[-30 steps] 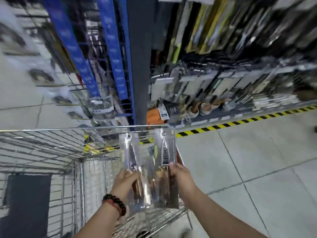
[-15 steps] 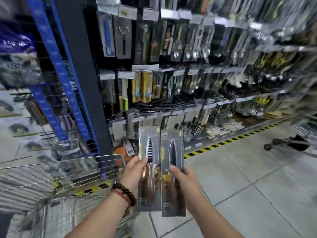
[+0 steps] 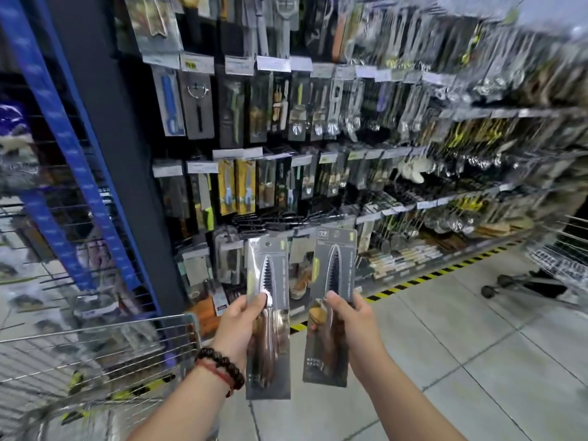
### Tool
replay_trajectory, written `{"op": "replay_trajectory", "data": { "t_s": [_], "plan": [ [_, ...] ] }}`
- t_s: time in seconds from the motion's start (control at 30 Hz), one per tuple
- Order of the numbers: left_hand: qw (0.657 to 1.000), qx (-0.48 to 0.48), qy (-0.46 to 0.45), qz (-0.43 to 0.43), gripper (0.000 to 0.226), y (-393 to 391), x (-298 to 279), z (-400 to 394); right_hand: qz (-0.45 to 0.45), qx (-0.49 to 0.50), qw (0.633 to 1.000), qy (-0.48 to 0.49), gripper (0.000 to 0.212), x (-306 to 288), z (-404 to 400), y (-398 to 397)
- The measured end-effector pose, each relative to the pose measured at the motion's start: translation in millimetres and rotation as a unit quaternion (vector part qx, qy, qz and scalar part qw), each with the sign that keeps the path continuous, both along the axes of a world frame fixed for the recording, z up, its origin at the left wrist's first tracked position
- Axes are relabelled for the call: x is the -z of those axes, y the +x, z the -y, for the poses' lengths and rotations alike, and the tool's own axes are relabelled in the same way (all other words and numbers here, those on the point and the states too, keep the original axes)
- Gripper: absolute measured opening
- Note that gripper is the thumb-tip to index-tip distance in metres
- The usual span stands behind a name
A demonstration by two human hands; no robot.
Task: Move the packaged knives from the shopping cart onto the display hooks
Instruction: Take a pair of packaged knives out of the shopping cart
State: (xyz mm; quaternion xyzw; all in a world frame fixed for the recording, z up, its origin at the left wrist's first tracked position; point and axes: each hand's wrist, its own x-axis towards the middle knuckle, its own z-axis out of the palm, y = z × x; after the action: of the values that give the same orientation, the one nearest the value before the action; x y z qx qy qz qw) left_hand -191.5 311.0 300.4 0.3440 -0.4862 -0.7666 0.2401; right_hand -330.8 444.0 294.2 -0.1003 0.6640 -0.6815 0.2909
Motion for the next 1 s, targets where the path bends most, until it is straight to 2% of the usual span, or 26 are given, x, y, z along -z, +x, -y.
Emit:
{"op": "replay_trajectory", "data": {
  "t_s": [0.1, 0.17, 0.2, 0.23, 0.3, 0.33, 0.43, 0.5, 0.53, 0.57, 0.6, 0.63, 0.7, 0.73, 0.8, 0.87, 0.93, 0.97, 1.0],
  "plan": [
    [1.000, -0.008, 0.001, -0.004, 0.044, -36, -5, 18, 0.003, 0.006, 1.000, 0.008, 0.102, 1, 19, -44],
    [0.999, -0.019, -0.011, -0.042, 0.069, -63, -6, 36, -0.006, -0.011, 1.000, -0.010, 0.096, 6, 36, -77],
    [0.998, -0.019, -0.018, -0.052, 0.073, -77, -6, 46, -0.021, -0.016, 1.000, -0.010, 0.093, -15, 44, -77],
    [0.998, -0.026, -0.022, -0.052, 0.062, -90, -7, 56, -0.033, -0.010, 0.999, -0.004, 0.093, -28, 55, -84],
    [0.997, -0.042, -0.034, -0.046, 0.021, -111, -13, 73, -0.039, -0.014, 0.999, -0.008, 0.083, -40, 76, -105],
    [0.997, -0.042, -0.038, -0.043, 0.015, -121, -13, 83, -0.043, -0.025, 0.999, -0.016, 0.081, -46, 85, -114],
    [0.996, -0.064, -0.056, -0.038, 0.020, -150, -17, 113, -0.034, -0.017, 0.999, -0.020, 0.104, -50, 110, -147],
    [0.995, -0.075, -0.052, -0.040, 0.009, -169, -17, 130, -0.045, -0.022, 0.999, -0.012, 0.087, -52, 123, -167],
    [0.995, -0.077, -0.052, -0.039, 0.008, -179, -18, 138, -0.053, -0.039, 0.998, -0.009, 0.067, -56, 128, -177],
    [0.995, -0.076, -0.055, -0.032, 0.013, -188, -14, 146, -0.051, -0.045, 0.998, -0.005, 0.042, -55, 136, -189],
    [0.995, -0.079, -0.059, -0.030, 0.028, -197, -10, 155, -0.054, -0.054, 0.997, 0.003, 0.021, -58, 142, -198],
    [0.994, -0.085, -0.059, -0.029, 0.049, -206, -7, 164, -0.058, -0.053, 0.997, -0.001, 0.011, -61, 149, -207],
    [0.992, -0.101, -0.069, -0.018, 0.081, -224, -2, 181, -0.059, -0.065, 0.996, 0.008, 0.016, -55, 169, -231],
    [0.992, -0.107, -0.070, -0.019, 0.086, -234, 1, 191, -0.065, -0.080, 0.994, 0.018, 0.023, -51, 182, -242],
    [0.992, -0.111, -0.060, -0.014, 0.073, -253, -2, 203, -0.077, -0.098, 0.992, 0.026, 0.038, -38, 207, -264],
    [0.991, -0.125, -0.050, -0.007, 0.044, -269, -4, 216, -0.069, -0.119, 0.990, 0.029, 0.050, -30, 230, -287],
    [0.987, -0.156, -0.042, 0.012, 0.015, -284, -7, 223, -0.060, -0.149, 0.987, 0.029, 0.049, -27, 250, -308],
    [0.985, -0.167, -0.042, 0.018, 0.016, -290, -7, 229, -0.051, -0.166, 0.984, 0.026, 0.046, -23, 259, -319],
    [0.984, -0.174, -0.038, 0.021, 0.027, -294, -3, 236, -0.042, -0.179, 0.982, 0.038, 0.058, -22, 269, -329]
  ]
}}
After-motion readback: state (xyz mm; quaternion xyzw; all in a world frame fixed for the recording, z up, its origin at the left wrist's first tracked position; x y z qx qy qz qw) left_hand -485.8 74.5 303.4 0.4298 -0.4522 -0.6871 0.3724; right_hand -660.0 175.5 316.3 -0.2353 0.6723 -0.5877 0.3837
